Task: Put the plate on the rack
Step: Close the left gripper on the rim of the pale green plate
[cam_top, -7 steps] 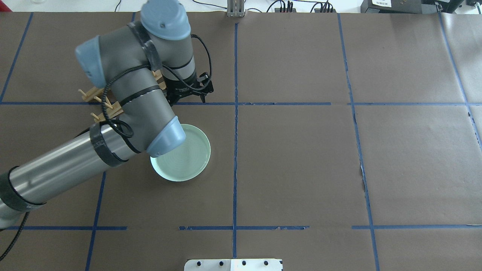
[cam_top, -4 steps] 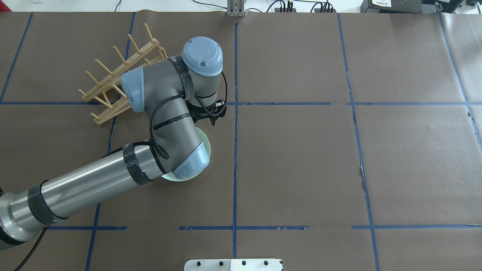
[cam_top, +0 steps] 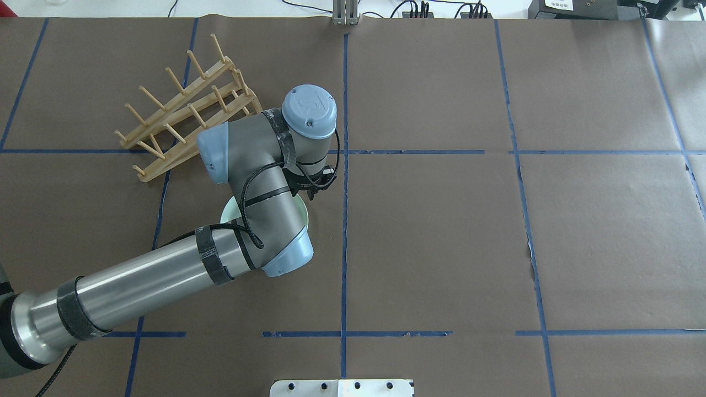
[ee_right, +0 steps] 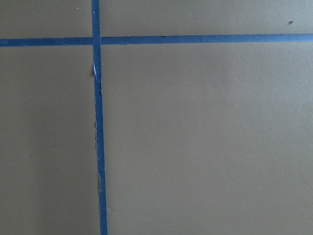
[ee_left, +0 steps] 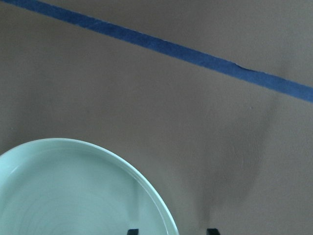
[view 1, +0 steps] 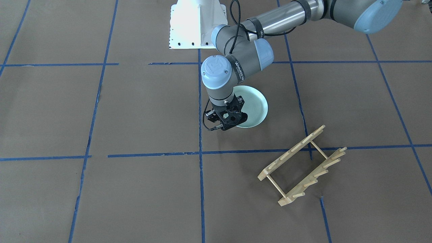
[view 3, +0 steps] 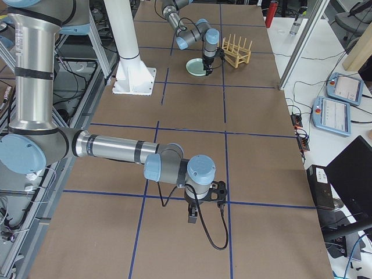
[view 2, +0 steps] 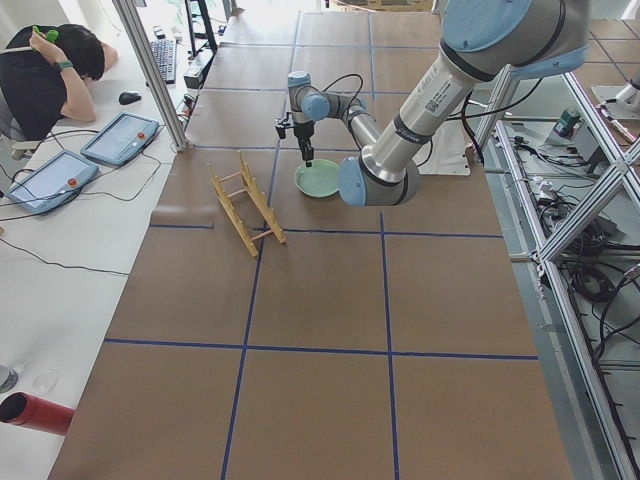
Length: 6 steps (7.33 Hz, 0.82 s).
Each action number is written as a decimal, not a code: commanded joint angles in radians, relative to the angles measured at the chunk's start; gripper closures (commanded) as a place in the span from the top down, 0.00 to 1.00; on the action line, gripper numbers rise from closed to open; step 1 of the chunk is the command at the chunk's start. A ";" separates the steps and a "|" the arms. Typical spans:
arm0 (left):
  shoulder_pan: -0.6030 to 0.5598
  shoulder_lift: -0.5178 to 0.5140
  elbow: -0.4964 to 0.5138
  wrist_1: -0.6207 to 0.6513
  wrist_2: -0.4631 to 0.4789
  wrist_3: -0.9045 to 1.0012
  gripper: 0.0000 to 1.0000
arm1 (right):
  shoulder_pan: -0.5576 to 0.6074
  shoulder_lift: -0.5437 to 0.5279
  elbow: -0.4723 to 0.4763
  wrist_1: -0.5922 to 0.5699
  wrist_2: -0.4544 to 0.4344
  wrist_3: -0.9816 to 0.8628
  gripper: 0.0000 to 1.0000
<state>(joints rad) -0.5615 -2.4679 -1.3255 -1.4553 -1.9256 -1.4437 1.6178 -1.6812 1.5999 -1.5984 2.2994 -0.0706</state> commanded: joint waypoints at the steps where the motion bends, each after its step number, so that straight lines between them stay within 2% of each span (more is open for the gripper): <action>1: 0.006 0.000 0.000 -0.002 0.000 0.000 0.23 | 0.001 0.000 0.000 0.000 0.000 0.000 1.00; 2: 0.009 0.000 0.000 -0.003 -0.001 -0.001 0.09 | -0.001 0.000 0.000 0.000 0.000 0.000 1.00; 3: 0.011 0.000 -0.003 -0.004 -0.001 -0.003 0.00 | 0.001 0.000 0.000 0.000 0.000 0.000 1.00; 5: 0.012 0.001 -0.009 -0.002 -0.001 -0.003 0.00 | 0.001 0.000 0.000 0.000 0.000 0.000 1.00; 6: 0.009 0.001 -0.050 0.000 -0.001 -0.001 0.00 | -0.001 0.000 0.000 0.000 0.000 0.002 1.00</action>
<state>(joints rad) -0.5495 -2.4667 -1.3417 -1.4575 -1.9269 -1.4462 1.6176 -1.6812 1.5999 -1.5984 2.2994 -0.0703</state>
